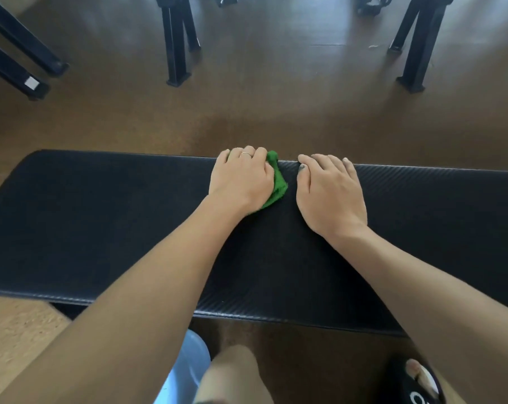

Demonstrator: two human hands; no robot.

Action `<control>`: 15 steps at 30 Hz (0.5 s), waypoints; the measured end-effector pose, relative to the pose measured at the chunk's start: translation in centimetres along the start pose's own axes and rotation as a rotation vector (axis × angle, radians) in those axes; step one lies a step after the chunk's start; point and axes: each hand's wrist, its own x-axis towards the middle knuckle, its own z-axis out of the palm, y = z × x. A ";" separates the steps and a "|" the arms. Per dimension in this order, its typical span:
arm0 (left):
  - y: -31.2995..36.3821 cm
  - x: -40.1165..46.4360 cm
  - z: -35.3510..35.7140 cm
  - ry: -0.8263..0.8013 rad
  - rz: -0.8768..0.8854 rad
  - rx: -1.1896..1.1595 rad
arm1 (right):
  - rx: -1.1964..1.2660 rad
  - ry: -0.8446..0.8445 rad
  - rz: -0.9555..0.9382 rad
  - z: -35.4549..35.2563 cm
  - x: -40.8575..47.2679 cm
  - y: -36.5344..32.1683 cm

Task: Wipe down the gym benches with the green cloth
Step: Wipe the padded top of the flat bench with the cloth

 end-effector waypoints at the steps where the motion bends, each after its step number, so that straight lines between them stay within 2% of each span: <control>1: 0.2 -0.5 0.0 0.004 0.000 0.007 | 0.008 0.002 -0.001 -0.1 -0.1 0.1; 8: 1.4 -11.8 -0.2 -0.062 0.145 0.012 | 0.036 0.005 0.003 -0.4 -0.8 -0.1; 15: 2.1 -3.0 0.3 -0.032 0.152 -0.041 | 0.061 0.048 0.028 0.0 0.1 -0.2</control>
